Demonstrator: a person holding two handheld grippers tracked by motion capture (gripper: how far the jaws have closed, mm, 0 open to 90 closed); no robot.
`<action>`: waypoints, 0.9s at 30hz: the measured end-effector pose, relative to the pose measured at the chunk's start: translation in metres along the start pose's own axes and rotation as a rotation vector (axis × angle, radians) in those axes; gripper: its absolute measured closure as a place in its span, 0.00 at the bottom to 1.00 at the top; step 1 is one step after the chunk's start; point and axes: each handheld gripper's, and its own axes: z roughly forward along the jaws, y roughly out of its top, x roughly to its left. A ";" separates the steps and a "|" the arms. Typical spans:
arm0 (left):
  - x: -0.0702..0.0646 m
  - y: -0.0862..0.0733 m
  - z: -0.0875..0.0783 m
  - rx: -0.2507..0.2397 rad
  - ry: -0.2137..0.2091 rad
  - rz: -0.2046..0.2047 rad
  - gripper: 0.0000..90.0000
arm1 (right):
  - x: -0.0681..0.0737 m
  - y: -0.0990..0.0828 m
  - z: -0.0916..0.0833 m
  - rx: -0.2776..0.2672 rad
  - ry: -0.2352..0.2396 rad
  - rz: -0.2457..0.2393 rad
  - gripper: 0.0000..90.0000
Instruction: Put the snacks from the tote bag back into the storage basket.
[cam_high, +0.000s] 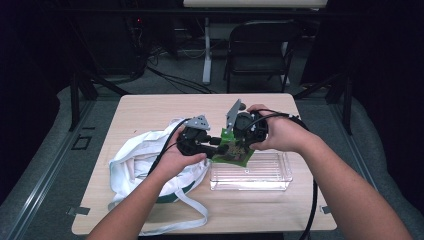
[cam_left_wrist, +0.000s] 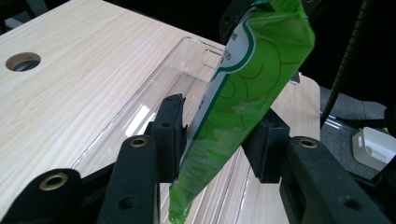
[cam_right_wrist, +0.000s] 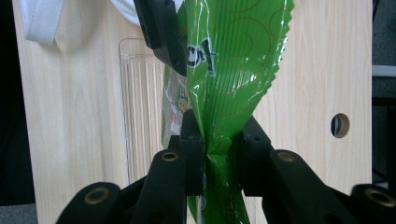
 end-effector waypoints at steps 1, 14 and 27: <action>0.000 0.000 -0.001 0.000 0.000 0.000 0.67 | 0.000 0.000 0.000 0.001 -0.001 0.000 0.84; 0.004 -0.005 -0.009 -0.005 0.019 -0.020 0.67 | -0.005 -0.001 -0.001 0.046 -0.024 -0.010 0.84; 0.012 -0.019 -0.021 0.004 0.074 -0.056 0.68 | -0.014 0.000 0.006 0.093 -0.043 -0.009 0.84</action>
